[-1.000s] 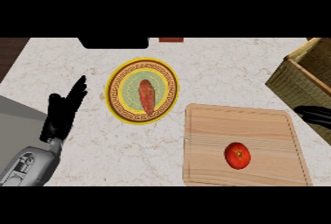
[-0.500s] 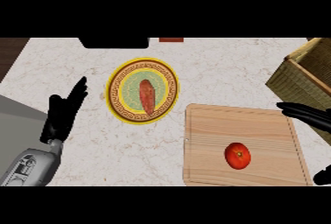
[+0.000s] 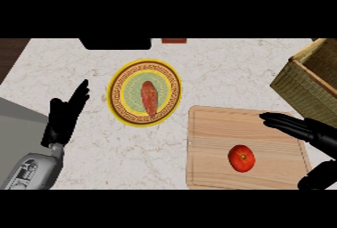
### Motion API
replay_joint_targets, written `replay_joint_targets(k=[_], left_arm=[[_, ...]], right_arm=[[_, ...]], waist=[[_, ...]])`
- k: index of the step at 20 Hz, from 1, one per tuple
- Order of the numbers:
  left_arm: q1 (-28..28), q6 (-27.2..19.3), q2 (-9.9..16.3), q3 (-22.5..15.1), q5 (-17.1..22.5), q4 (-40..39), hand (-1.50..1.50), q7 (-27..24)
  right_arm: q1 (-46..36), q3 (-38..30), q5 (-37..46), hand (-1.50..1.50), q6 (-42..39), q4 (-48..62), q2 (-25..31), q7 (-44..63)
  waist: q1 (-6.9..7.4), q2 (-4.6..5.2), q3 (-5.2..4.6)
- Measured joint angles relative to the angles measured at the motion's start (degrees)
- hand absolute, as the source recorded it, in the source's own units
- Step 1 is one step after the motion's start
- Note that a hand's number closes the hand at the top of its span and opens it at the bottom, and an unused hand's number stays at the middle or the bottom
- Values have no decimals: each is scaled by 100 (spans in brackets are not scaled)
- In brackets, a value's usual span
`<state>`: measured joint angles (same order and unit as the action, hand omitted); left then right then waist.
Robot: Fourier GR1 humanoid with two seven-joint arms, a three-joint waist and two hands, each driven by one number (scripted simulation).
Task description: Pick the tomato from the cutting board and place it in the basket
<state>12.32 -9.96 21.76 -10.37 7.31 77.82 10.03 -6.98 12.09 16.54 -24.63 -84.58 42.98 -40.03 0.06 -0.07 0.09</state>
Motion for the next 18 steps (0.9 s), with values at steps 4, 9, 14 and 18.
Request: replay_joint_targets(k=[4,9,14,18], left_arm=[[89,44,-55,127,-133,64,0,213],[28,148,-115,261,-314,236,0,392],[51,171,-316,384,-592,236,0,435],[40,329,-419,561,-681,161,0,366]], right_arm=[[-97,97,264,-150,34,80,-336,63],[-241,180,558,-150,-37,87,-801,246],[-110,153,831,-150,-127,-62,-1087,346],[-175,130,1104,-150,-159,59,-1345,380]], waist=[[1,4,-6],[5,4,-8],[-7,5,-8],[-4,5,-8]])
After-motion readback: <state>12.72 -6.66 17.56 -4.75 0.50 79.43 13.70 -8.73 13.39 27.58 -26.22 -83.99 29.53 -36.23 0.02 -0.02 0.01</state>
